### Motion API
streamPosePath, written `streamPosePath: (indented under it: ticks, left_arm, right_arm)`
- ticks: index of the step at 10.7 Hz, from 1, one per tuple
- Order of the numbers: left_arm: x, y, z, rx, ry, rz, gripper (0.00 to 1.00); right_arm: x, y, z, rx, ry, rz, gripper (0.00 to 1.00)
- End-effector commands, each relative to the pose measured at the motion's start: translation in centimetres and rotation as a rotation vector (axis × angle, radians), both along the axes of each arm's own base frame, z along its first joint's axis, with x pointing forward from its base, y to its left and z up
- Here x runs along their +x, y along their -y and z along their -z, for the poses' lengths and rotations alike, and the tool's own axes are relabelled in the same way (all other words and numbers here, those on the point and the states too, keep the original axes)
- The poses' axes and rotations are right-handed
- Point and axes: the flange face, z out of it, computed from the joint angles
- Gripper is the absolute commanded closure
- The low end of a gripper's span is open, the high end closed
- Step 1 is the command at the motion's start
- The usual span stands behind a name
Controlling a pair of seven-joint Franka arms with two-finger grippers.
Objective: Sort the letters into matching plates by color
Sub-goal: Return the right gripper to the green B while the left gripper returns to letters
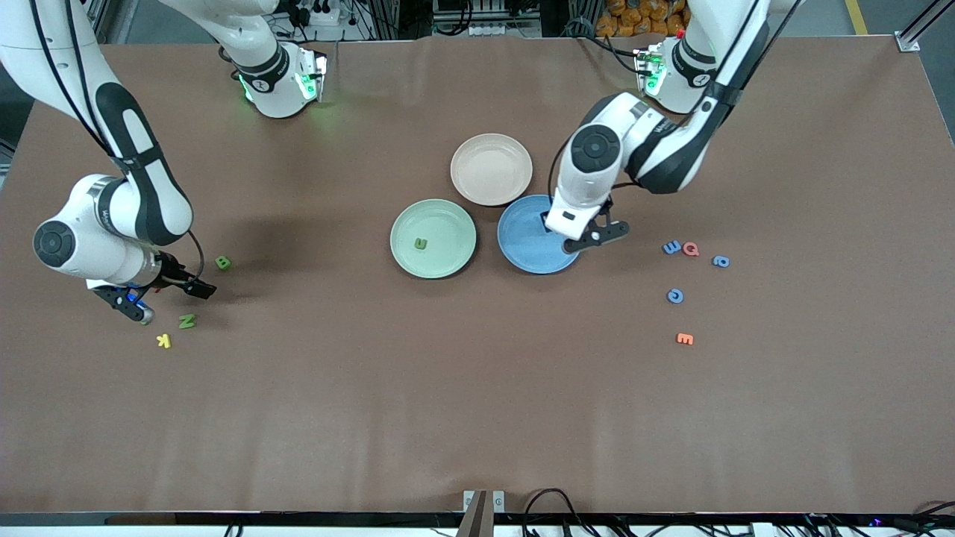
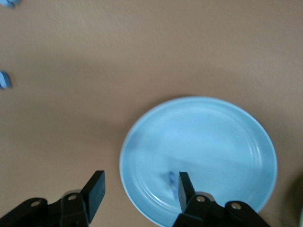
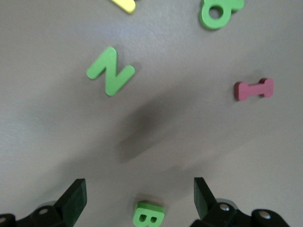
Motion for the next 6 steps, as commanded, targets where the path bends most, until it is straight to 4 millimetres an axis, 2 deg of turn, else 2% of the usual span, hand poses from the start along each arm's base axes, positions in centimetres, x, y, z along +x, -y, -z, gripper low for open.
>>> streamPosePath:
  ticks: [1, 4, 5, 6]
  left_arm:
    - [2.9, -4.8, -0.8, 0.032, 0.025, 0.067, 0.29]
    - [5.4, -8.9, -0.6, 0.032, 0.027, 0.100, 0.29]
    - [6.5, -10.9, -0.5, 0.025, 0.026, 0.098, 0.29]
    - [7.0, -11.7, -0.3, 0.014, 0.031, 0.124, 0.29]
  right_arm:
    - [-1.8, -0.5, 0.3, 0.006, 0.017, -0.056, 0.00]
    - [-3.6, -1.1, 0.0, 0.011, 0.016, -0.069, 0.00]
    - [-4.2, -1.1, 0.1, 0.013, 0.022, -0.085, 0.00]
    - [-5.0, -1.3, 0.4, 0.012, 0.027, -0.088, 0.00]
